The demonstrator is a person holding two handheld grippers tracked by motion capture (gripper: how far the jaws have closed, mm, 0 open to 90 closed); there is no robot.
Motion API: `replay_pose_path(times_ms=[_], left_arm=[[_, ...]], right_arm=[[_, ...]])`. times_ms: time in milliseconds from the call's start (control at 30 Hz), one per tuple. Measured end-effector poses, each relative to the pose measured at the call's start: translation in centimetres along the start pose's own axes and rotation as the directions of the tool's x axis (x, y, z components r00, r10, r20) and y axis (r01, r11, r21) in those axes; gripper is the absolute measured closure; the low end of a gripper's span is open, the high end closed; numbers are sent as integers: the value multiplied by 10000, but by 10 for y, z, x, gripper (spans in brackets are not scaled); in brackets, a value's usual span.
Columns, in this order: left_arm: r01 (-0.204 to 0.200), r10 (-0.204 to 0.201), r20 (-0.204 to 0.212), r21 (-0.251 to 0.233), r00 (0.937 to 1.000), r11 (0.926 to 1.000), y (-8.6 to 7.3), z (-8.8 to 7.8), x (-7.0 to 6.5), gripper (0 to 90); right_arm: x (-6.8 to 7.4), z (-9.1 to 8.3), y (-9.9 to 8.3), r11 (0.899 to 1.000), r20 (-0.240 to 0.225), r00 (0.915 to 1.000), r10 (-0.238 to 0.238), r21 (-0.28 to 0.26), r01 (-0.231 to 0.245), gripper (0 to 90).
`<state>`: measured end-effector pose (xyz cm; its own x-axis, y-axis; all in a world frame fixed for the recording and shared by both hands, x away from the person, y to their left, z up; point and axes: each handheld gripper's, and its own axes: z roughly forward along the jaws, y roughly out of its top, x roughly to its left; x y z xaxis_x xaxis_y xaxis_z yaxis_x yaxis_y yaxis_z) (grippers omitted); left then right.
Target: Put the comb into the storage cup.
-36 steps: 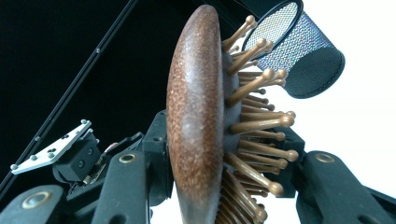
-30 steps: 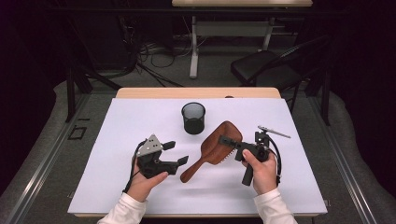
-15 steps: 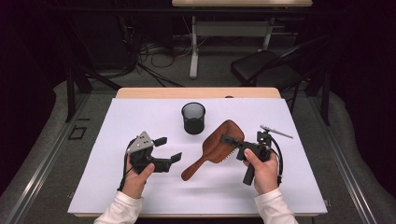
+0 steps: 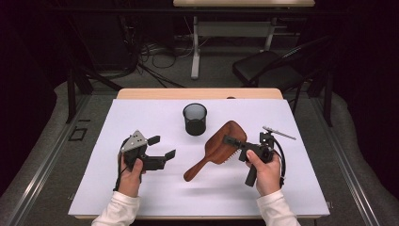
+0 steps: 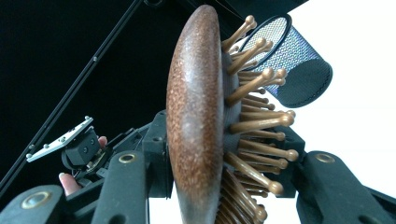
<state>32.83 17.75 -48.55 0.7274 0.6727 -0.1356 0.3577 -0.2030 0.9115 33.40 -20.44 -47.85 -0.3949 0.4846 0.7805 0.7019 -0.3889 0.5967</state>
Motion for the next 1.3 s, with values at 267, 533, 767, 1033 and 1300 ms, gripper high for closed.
replay_pose_path(times_ms=[267, 533, 767, 1033, 1300], left_arm=[[197, -199, -286, -84, 9994, 9998, -2, -4, 7, 158], [282, -293, -500, -228, 9983, 9993, -2, -9, 12, 158], [251, -266, -589, -263, 9979, 9993, -2, -12, 15, 158], [358, -373, -596, -256, 9975, 9990, -2, -13, 18, 158], [330, -343, -570, -238, 9978, 9992, -2, -13, 18, 158]], right_arm=[[-1, -2, 1, 10000, 91, 9999, -85, -12, 85, 522], [5, 4, 2, 9996, 124, 9996, -261, 81, 260, 522], [8, 8, 9, 9993, 307, 9988, -379, 46, 378, 522], [9, 8, 18, 9993, 706, 9968, -378, 80, 373, 520], [7, 7, 29, 9994, 877, 9961, -40, -349, 71, 518]])
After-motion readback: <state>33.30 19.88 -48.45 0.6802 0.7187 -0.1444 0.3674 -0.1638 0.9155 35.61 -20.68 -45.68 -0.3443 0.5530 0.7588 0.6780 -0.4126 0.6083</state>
